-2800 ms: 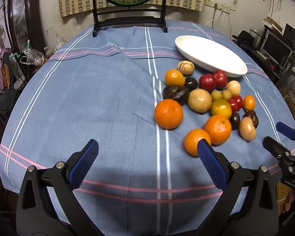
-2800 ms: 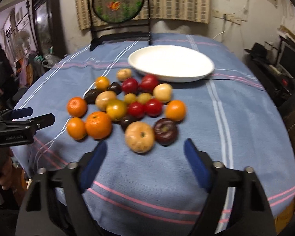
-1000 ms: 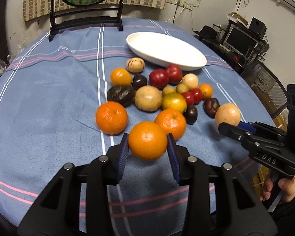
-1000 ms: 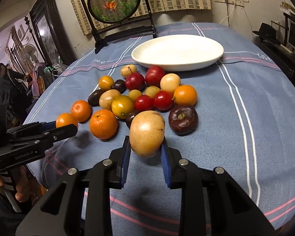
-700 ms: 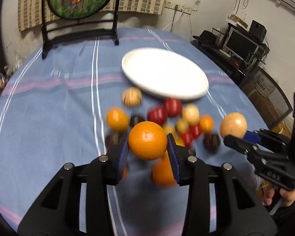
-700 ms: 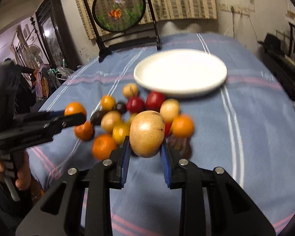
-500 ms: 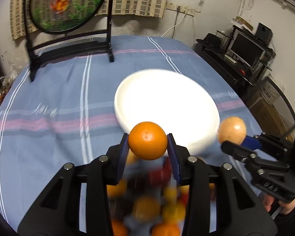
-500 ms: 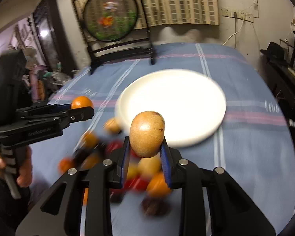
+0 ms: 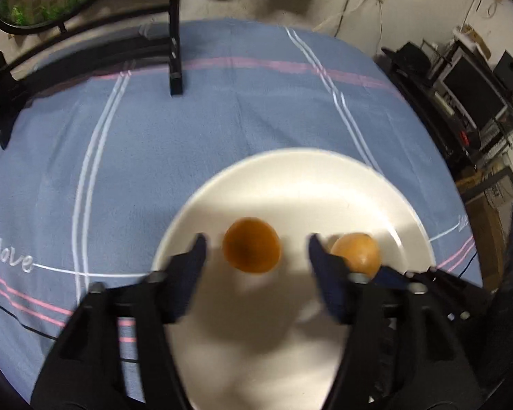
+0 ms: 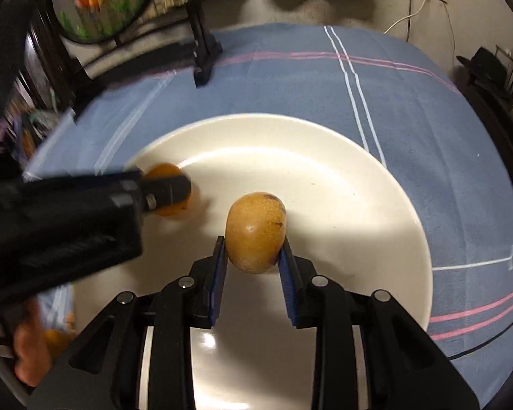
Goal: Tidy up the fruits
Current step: 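Carry both fruits onto the white plate and open both tools, then grasp a mandarin with the left tool while the right tool grasps a dark plum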
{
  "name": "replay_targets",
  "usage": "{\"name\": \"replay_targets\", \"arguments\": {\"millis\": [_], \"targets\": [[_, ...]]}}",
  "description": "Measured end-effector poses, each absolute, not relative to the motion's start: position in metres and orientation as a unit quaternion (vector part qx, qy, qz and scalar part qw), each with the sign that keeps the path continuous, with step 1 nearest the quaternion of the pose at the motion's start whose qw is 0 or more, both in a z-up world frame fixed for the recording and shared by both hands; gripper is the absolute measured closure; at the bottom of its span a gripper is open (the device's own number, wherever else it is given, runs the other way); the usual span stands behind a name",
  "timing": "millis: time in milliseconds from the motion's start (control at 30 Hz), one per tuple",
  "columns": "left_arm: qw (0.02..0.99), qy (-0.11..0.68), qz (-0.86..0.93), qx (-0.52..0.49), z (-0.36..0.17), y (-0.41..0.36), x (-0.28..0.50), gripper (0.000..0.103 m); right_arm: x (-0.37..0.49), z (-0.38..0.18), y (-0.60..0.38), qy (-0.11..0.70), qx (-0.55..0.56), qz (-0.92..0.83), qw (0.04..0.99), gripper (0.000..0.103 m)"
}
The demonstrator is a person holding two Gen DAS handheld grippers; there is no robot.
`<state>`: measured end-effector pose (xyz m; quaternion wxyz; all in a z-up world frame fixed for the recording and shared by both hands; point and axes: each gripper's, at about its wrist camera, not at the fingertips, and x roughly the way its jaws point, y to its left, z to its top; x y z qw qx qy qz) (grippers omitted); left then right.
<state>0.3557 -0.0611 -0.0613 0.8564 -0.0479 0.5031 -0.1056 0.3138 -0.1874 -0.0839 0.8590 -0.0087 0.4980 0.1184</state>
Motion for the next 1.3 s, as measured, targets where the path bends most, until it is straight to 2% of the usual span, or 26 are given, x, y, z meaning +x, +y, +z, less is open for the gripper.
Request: {"name": "replay_targets", "arguments": {"millis": [67, 100, 133, 200, 300, 367, 433, 533, 733, 1300], "targets": [[0.868, 0.480, -0.115, -0.047, -0.038, -0.053, 0.343, 0.032, 0.297, -0.067, -0.195, 0.482, -0.004, 0.118, 0.868, 0.072], [0.873, 0.471, -0.116, -0.046, -0.027, -0.049, 0.334, 0.027, 0.290, -0.059, -0.198, 0.476, -0.003, 0.122, 0.871, 0.070], [0.879, 0.459, -0.118, -0.051, -0.014, -0.042, 0.321, 0.024, 0.275, -0.045, -0.202, 0.464, -0.007, 0.123, 0.877, 0.055], [0.887, 0.441, -0.121, -0.066, 0.007, -0.027, 0.291, 0.014, 0.247, -0.022, -0.206, 0.435, -0.017, 0.111, 0.893, 0.035], [0.897, 0.418, -0.124, -0.069, 0.022, -0.009, 0.227, 0.014, 0.189, 0.006, -0.211, 0.397, -0.027, 0.111, 0.911, 0.033], [0.905, 0.404, -0.117, -0.062, 0.022, -0.003, 0.190, 0.014, 0.148, 0.012, -0.213, 0.384, -0.015, 0.114, 0.916, 0.024], [0.911, 0.394, -0.109, -0.053, 0.012, 0.001, 0.151, 0.012, 0.115, 0.009, -0.210, 0.373, -0.001, 0.115, 0.921, 0.006], [0.911, 0.397, -0.096, -0.047, -0.010, 0.005, 0.109, 0.012, 0.076, -0.006, -0.201, 0.365, 0.003, 0.096, 0.926, 0.006], [0.897, 0.428, -0.097, -0.054, -0.046, 0.015, 0.065, 0.012, 0.059, -0.021, -0.188, 0.389, -0.002, 0.092, 0.917, 0.006], [0.898, 0.428, -0.099, -0.033, -0.058, 0.024, 0.017, 0.012, 0.034, -0.060, -0.183, 0.437, -0.035, 0.073, 0.896, 0.006]]}}
